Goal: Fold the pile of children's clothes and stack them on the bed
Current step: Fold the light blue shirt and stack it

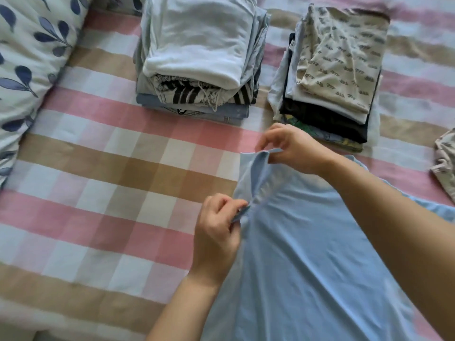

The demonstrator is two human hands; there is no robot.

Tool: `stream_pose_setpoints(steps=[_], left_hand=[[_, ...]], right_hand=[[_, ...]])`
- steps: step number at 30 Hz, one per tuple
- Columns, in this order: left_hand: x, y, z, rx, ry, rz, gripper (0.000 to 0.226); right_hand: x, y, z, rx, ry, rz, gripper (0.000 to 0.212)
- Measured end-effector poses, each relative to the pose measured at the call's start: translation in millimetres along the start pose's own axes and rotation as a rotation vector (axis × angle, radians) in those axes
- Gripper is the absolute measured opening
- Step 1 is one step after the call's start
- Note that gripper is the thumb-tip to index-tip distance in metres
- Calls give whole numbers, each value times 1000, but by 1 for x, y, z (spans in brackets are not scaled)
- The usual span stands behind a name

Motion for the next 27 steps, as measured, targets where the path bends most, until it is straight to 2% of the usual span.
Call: stream_pose_setpoints(steps=[3,6,7,9,12,14,16,22,24,27], left_hand=[[-12,-17,10,116,-209,-171,31],[-23,-33,11,248,-336,-376,26],[-22,-35,9,251,-330,-395,22],[-9,-37,6,163,-218,-322,20],[34,-49,-2,84,-20,-188,27],[67,-69,-7,124,-15,-287,32],[91,-88,-10,141,-22,-435,31],[110,-114,-22,293,-102,-762,17],[111,-116,-27,323,-118,-781,20],[116,-116,-36,328,-135,-700,25]], right_hand=[[-25,11,21,-114,-46,-32,30],[-42,3,42,-252,-71,-72,19],[-45,-2,48,-294,-78,-76,17],[-53,-8,59,-293,-136,-18,18],[-62,-14,65,-109,-276,183,20],[-67,-20,66,-93,-330,244,22],[-70,-25,68,-179,-358,244,32],[-79,-31,73,-408,-559,303,41],[-82,-36,74,-374,-599,325,38],[-85,-39,76,-303,-640,415,30]])
Point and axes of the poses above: each hand's wrist, its own x-axis towards the middle knuckle, its own y-axis out of the back of the hand, z = x × y, the point moved 4 cm from there along x, towards the middle knuckle, and after that the axes turned 11 degrees about z, right-handed, at the moved point
